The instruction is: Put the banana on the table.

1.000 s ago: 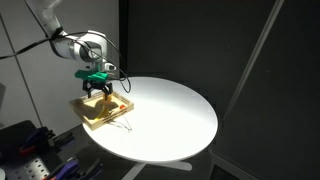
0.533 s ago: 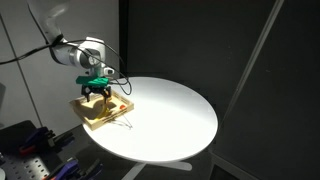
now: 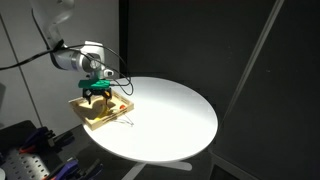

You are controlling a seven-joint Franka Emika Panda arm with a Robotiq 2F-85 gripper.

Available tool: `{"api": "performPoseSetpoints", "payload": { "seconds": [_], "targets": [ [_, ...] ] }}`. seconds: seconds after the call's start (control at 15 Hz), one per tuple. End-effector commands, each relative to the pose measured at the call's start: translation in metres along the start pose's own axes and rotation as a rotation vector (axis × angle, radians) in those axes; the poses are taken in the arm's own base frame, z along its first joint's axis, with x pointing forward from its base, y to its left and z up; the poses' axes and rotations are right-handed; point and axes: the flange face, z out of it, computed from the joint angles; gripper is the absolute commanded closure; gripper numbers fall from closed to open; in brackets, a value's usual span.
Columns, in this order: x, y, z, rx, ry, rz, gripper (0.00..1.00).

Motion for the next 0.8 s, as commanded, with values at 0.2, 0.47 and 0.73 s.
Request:
{"api": "performPoseSetpoints", "payload": {
  "seconds": [0.2,0.47,0.73],
  "targets": [
    [0.015,0.007,0.015,-0.027,0.016,-0.053,0.0],
    [0.016,0.011,0.029,-0.031,0.013,-0.064,0.0],
    [0.015,0.012,0.043,-0.034,0.006,-0.069,0.0]
  ]
}}
